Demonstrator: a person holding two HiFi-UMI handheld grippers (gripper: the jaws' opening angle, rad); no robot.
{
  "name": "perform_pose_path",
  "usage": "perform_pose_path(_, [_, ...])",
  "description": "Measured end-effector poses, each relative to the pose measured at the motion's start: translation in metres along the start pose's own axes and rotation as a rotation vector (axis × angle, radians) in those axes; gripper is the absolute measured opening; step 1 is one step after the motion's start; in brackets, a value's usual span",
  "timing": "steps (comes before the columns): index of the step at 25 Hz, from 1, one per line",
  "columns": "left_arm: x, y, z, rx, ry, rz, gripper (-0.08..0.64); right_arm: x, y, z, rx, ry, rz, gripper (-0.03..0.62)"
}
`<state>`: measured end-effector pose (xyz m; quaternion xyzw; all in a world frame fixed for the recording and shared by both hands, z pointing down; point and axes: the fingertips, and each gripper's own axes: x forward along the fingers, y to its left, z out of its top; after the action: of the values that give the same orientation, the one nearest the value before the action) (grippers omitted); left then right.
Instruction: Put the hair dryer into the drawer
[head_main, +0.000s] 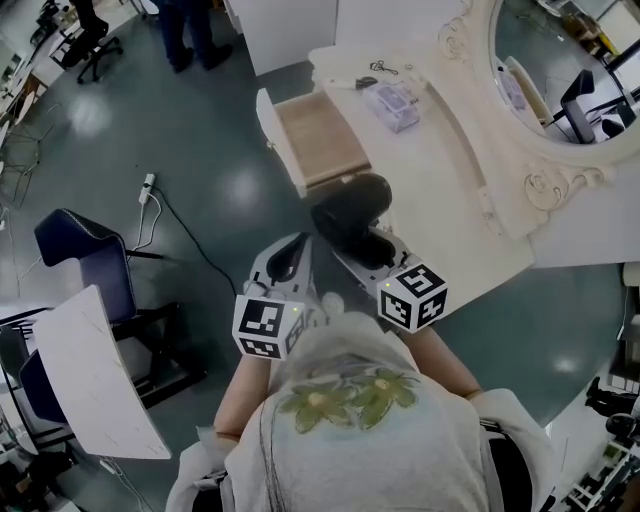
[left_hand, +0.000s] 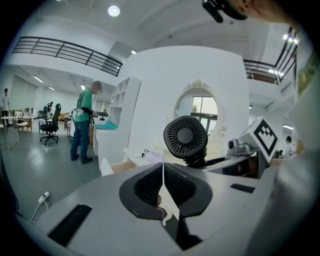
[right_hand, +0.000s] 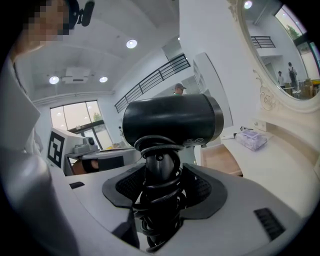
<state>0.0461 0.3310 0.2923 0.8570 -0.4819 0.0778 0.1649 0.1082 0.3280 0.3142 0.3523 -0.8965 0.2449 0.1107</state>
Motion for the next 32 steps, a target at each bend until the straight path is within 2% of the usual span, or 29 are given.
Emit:
perform_pose_path(11, [0.042, 0.056, 0.021, -0.002, 0.016, -0.017, 0.017, 0.046, -0.035, 0.032, 0.018, 0.007, -0.050, 0.229])
perform_pose_path(18, [0.068, 0.088, 0.029, -0.012, 0.031, -0.054, 0.017, 0.077, -0.052, 0.050, 0.034, 0.007, -0.083, 0.229])
perform_pose_path(32, [0.089, 0.145, 0.041, -0.021, 0.032, -0.114, 0.017, 0.125, -0.065, 0.065, 0.069, 0.000, -0.162, 0.229])
